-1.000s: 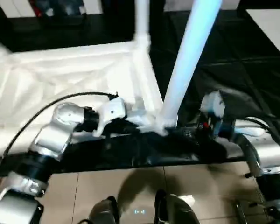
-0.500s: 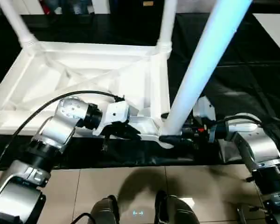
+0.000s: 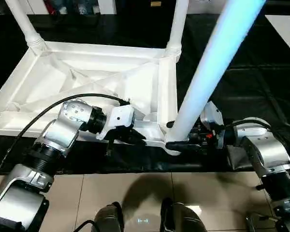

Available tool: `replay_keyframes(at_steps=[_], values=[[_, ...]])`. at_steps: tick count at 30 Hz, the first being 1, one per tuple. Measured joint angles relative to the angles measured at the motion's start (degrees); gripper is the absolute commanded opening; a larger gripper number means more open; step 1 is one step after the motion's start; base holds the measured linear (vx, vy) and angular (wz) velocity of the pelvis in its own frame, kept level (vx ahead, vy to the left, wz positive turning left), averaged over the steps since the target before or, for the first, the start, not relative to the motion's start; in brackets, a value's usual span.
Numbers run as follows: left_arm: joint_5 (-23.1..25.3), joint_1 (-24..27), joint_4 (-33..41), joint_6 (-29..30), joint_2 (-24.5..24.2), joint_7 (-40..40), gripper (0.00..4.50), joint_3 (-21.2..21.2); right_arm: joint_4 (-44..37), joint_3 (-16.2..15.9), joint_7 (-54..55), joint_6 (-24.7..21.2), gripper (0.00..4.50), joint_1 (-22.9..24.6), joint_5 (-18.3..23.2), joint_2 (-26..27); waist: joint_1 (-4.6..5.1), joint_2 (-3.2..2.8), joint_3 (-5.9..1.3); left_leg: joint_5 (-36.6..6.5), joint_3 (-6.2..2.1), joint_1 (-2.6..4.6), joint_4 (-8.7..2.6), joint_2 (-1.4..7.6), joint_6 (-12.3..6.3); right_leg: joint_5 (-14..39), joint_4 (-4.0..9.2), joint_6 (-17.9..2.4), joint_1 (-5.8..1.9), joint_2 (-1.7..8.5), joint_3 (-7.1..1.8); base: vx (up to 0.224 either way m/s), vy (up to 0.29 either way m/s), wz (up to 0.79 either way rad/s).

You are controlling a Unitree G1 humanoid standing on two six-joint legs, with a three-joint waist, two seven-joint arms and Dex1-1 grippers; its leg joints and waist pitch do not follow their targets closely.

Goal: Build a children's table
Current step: Rotate leg to tighten

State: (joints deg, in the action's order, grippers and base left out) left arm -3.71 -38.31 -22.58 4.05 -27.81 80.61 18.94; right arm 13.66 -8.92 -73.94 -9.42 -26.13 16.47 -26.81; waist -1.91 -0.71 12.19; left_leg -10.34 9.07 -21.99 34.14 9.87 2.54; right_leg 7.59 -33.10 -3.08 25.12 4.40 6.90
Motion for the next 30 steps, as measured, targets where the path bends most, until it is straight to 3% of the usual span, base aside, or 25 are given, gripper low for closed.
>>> replay_keyframes(at_steps=[3,5,7,10,15,17,18,21,23,26,30], values=[[0.21,0.29,0.67,2.33,0.38,-2.57,0.00,-0.52,-1.05,0.71,4.15,-1.11,2.70,1.05,-0.35,1.65,0.15,0.00,0.00,0.02,0.02,0.07,0.04,0.00,0.03,-0.03,-0.01,-0.02,-0.06,0.00,0.00,0.000,0.000,0.00],[1.48,1.06,2.08,6.19,1.81,-8.15,0.00,-2.35,-1.51,3.23,13.18,-1.95,2.70,2.06,-1.94,5.75,0.54,0.05,-0.02,-0.03,0.03,0.25,0.06,0.02,0.29,-0.02,0.02,-0.01,-0.19,0.00,0.00,0.000,0.000,0.00],[3.09,1.89,4.40,11.58,4.60,-15.08,0.00,-4.19,-1.63,6.56,25.02,-3.71,2.70,2.36,-3.62,11.74,1.83,0.07,0.00,0.03,0.05,0.04,0.08,0.01,0.62,-0.01,0.11,0.01,-0.11,0.01,0.02,0.000,0.000,0.00],[4.21,2.83,7.91,17.22,9.09,-22.43,0.00,-4.56,-2.12,8.88,35.54,-4.90,2.70,2.33,-5.23,15.37,3.01,0.08,-0.01,0.03,0.06,0.07,0.11,-0.01,0.62,0.00,0.32,0.03,-0.12,0.03,0.01,0.000,0.000,0.00],[8.11,3.00,10.36,22.85,15.87,-33.13,0.00,-4.88,-1.64,12.11,51.75,-5.30,2.70,1.04,-8.68,23.05,3.16,0.07,-0.01,0.04,0.05,0.07,0.10,-0.02,0.61,-0.01,0.32,0.04,-0.14,0.03,0.02,0.000,0.000,0.00],[8.61,2.95,10.77,23.82,17.00,-34.73,0.00,-4.69,-1.37,12.86,53.74,-4.92,2.70,0.76,-9.26,24.10,3.16,0.07,-0.01,0.04,0.05,0.02,0.09,-0.04,0.60,-0.01,0.39,0.04,-0.13,0.03,0.02,0.000,0.000,0.00],[8.64,2.94,11.16,24.34,17.15,-35.17,0.00,-4.50,-1.34,12.92,54.09,-4.77,3.39,0.71,-9.30,24.16,3.18,0.07,-0.01,0.02,0.05,-0.01,0.08,-0.04,0.58,-0.02,0.41,0.06,-0.13,0.03,0.02,0.000,0.000,0.00],[8.63,2.94,11.58,24.76,17.13,-35.46,0.00,-4.45,-1.74,13.00,54.17,-4.76,3.40,0.70,-8.30,24.80,3.25,0.07,-0.01,-0.01,0.05,-0.04,0.07,-0.04,0.50,-0.10,0.41,0.17,-0.11,0.03,0.01,0.000,0.000,0.00],[8.58,3.40,12.40,24.73,16.57,-35.28,0.00,-4.37,-1.89,12.99,53.65,-4.81,3.83,0.73,-7.97,24.72,3.35,0.07,-0.01,0.05,0.05,-0.03,0.03,-0.02,0.32,-0.14,0.36,0.17,-0.08,0.03,0.01,0.000,0.000,0.00],[8.53,3.79,13.01,24.00,15.55,-34.59,0.00,-4.02,-2.04,12.82,51.42,-4.84,4.02,0.91,-7.46,24.23,3.49,0.07,-0.01,0.04,0.06,-0.03,-0.03,-0.01,0.25,-0.15,0.14,0.16,-0.04,0.02,0.01,0.000,0.000,0.00],[7.84,4.09,12.98,19.97,11.48,-30.15,0.00,-3.16,-1.96,10.65,41.48,-3.26,4.38,1.75,-6.16,17.87,3.43,0.07,-0.01,0.10,0.06,-0.08,-0.30,0.03,0.16,-0.10,0.11,0.21,0.06,-0.09,0.02,0.000,0.000,0.00]])
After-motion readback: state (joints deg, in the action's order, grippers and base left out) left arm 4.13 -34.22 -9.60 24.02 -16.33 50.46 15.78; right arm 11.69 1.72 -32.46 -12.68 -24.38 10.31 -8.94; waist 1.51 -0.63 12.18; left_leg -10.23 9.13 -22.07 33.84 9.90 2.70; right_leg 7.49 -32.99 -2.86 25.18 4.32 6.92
